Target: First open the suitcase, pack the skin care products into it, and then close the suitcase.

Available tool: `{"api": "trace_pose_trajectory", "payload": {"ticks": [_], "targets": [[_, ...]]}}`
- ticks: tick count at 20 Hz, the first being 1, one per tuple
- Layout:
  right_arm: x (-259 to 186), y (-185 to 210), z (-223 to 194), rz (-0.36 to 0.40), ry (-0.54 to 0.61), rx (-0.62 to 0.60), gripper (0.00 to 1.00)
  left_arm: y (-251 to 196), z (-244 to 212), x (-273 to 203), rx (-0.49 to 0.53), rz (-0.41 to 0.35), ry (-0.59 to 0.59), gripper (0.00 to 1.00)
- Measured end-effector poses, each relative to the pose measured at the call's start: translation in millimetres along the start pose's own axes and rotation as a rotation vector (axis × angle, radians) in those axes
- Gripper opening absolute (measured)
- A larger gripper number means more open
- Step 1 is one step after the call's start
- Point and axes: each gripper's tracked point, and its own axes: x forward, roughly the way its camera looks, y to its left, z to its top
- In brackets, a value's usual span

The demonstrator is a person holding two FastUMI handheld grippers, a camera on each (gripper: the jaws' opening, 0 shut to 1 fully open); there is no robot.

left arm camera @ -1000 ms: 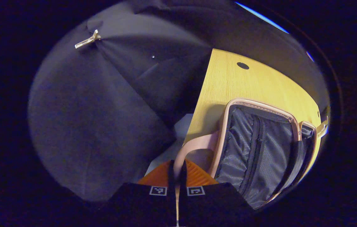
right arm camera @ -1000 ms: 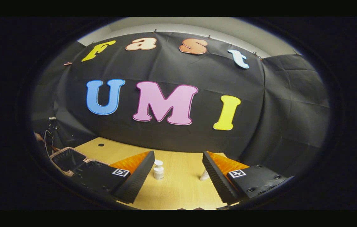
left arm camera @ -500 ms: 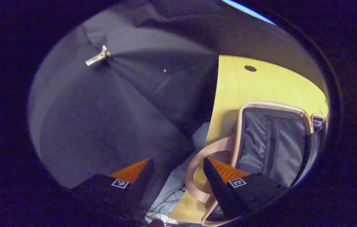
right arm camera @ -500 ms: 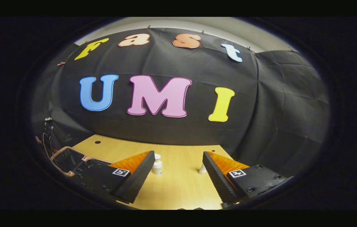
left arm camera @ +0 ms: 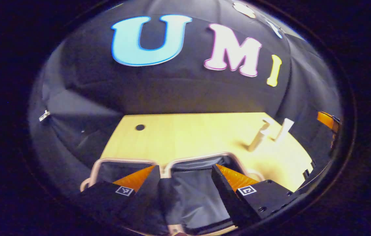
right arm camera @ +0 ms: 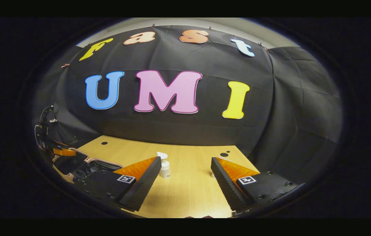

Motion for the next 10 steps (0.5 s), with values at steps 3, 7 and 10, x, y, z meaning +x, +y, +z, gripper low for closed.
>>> {"api": "trace_pose_trajectory", "payload": {"ticks": [3,7,10], "targets": [[14,-26,-8,-0.006,0.015,0.022,0.98,-114,4,18,0.046,-0.138,0.013,0.99],[46,-66,-23,-0.01,0.054,-0.002,0.97,-203,-12,62,0.11,-0.218,0.083,1.0],[77,-87,-51,0.029,0.108,-0.028,0.98,-230,-24,89,0.151,-0.207,0.119,0.99]]}}
